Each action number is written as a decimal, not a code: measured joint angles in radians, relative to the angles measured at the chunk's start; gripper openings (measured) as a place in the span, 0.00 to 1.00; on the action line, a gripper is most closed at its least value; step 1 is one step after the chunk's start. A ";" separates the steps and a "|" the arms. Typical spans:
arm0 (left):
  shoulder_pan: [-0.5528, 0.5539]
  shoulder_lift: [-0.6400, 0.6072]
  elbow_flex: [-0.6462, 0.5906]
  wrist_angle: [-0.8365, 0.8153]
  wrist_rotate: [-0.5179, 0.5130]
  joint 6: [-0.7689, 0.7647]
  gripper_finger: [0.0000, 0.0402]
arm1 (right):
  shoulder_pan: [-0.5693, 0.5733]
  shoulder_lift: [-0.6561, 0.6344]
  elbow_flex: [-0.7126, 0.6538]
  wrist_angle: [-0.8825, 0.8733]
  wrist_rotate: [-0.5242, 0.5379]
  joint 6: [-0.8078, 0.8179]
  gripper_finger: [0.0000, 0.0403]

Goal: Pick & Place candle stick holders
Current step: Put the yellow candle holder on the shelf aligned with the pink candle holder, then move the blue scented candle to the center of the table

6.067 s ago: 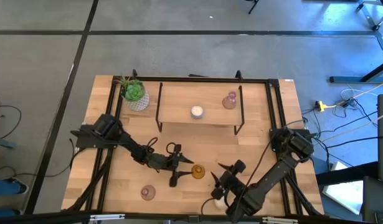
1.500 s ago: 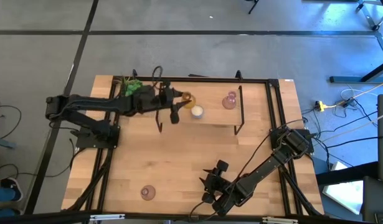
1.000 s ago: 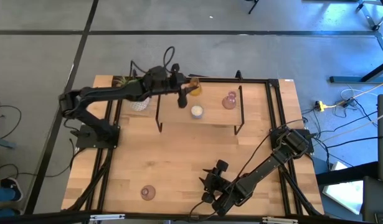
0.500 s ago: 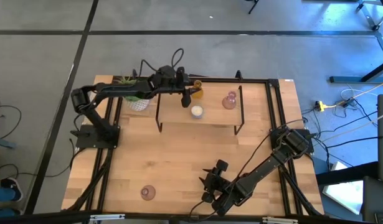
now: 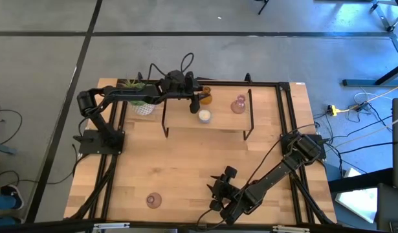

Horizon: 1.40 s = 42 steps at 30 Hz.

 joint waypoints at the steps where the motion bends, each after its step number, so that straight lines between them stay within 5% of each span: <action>1: 0.000 0.000 0.000 0.000 0.000 0.000 0.31 | 0.000 0.000 0.000 0.000 0.000 0.000 0.46; 12: -0.021 0.000 0.000 -0.001 0.000 0.011 0.32 | 0.000 0.000 0.000 0.000 0.000 0.000 0.46; 27: -0.026 -0.012 0.000 -0.050 -0.026 0.011 0.48 | 0.000 0.000 0.000 -0.007 0.000 0.020 0.46; 42: -0.060 -0.270 0.000 -0.297 -0.066 0.045 0.49 | 0.003 0.012 0.000 -0.016 -0.008 0.054 0.46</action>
